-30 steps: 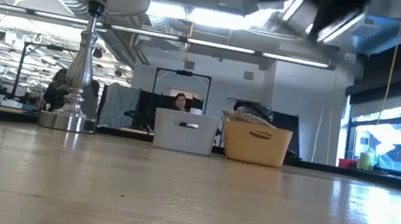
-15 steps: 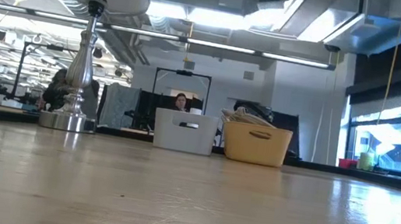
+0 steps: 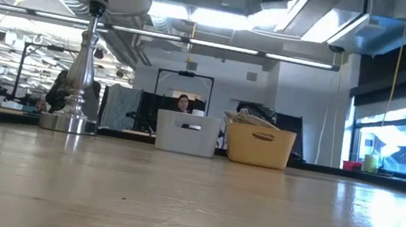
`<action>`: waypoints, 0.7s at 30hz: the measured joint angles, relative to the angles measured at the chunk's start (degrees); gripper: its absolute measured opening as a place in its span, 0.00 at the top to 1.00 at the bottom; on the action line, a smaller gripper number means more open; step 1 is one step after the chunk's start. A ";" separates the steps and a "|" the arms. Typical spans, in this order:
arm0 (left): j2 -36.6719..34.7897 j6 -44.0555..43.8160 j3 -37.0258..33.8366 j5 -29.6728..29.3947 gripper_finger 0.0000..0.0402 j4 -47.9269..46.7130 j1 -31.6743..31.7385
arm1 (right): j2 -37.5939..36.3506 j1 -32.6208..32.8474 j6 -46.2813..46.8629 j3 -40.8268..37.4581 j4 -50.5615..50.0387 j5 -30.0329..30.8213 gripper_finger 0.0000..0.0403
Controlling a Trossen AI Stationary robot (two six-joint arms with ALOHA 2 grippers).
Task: Pick & Place USB Port
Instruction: Put the white and black USB cable into the gray bin
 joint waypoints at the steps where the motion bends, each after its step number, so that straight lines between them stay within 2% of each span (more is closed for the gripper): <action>1: 0.00 0.02 0.00 0.27 0.58 0.02 0.06 | 0.09 0.00 -0.40 0.00 0.31 0.02 1.00; 8: 0.00 -0.04 0.00 6.88 0.58 0.00 1.21 | 0.68 -0.07 -3.29 -0.03 3.23 -0.20 1.00; 15: 0.00 -0.04 0.00 6.84 0.59 -0.02 1.24 | 1.41 -0.48 -4.11 -0.03 3.03 -0.28 1.00; 18: 0.00 0.64 0.00 5.92 0.66 -0.09 1.24 | 1.85 -0.48 -4.30 -0.03 3.43 -0.67 1.00; 21: 0.00 1.97 0.00 6.32 0.80 -0.12 1.18 | 2.03 -0.52 -4.32 -0.03 3.71 -0.94 1.00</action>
